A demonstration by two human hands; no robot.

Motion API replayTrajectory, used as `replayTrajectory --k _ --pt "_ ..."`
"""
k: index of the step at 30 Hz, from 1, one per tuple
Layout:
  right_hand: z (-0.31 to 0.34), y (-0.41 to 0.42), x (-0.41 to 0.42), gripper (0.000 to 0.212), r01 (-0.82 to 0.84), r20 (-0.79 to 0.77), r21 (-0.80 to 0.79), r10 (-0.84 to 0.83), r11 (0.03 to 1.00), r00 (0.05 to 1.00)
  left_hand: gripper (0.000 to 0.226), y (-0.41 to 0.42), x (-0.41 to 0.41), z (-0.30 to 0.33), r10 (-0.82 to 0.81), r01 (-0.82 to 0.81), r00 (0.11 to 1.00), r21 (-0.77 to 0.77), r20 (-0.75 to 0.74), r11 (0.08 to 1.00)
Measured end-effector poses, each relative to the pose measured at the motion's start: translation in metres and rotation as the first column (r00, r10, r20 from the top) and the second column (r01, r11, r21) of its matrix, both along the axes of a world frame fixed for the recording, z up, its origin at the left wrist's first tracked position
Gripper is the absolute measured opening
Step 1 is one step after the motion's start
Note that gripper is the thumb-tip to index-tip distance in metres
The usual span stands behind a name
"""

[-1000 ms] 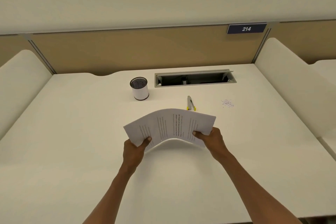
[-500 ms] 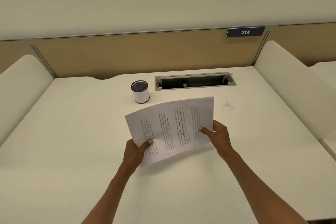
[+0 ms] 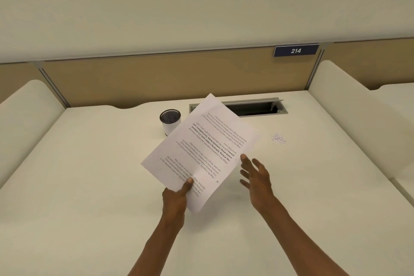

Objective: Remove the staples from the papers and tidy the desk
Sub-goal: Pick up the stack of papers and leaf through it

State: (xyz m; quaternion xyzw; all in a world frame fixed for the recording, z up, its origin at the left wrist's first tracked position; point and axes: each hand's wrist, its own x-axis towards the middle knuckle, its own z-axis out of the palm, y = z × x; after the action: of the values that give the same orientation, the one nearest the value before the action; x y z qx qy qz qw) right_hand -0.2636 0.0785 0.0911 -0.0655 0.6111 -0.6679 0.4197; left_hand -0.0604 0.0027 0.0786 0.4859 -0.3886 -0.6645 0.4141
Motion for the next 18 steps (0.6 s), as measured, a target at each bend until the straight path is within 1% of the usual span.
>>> replayTrajectory --k 2,5,7,9,12,16,17,18 --pt "0.004 -0.002 0.008 0.087 -0.062 0.030 -0.084 0.064 0.995 0.997 0.043 0.006 -0.005 -0.001 -0.002 0.002 1.000 0.015 -0.006 1.000" --pt "0.013 -0.006 0.017 0.053 -0.090 -0.002 -0.200 0.091 0.976 0.996 0.038 0.015 -0.012 -0.002 -0.018 0.019 1.000 0.024 -0.013 1.000" --pt "0.017 -0.008 0.019 0.035 -0.031 -0.033 -0.197 0.025 0.980 0.999 0.038 0.020 -0.016 -0.002 -0.023 0.024 1.000 0.046 -0.017 0.999" --pt "0.016 -0.011 0.018 0.024 0.034 -0.078 -0.141 -0.045 0.989 0.996 0.036 0.024 -0.018 -0.003 -0.036 0.038 0.999 0.064 -0.033 0.997" --pt "0.017 -0.011 0.017 0.015 0.057 -0.148 -0.075 -0.067 0.996 0.987 0.039 0.028 -0.019 0.000 -0.060 0.066 0.996 0.105 -0.061 0.992" --pt "0.024 -0.006 0.015 0.018 0.027 -0.239 -0.116 -0.055 0.993 0.969 0.048 0.024 -0.013 0.001 -0.116 0.129 0.989 0.170 -0.086 0.977" --pt "0.025 -0.005 0.013 0.018 0.019 -0.259 -0.114 -0.048 0.993 0.965 0.058 0.021 -0.010 0.004 -0.114 0.125 0.991 0.170 -0.076 0.978" --pt "0.025 -0.005 0.010 0.019 0.012 -0.278 -0.101 -0.040 0.995 0.960 0.075 0.018 -0.008 0.007 -0.091 0.098 0.995 0.167 -0.048 0.981"
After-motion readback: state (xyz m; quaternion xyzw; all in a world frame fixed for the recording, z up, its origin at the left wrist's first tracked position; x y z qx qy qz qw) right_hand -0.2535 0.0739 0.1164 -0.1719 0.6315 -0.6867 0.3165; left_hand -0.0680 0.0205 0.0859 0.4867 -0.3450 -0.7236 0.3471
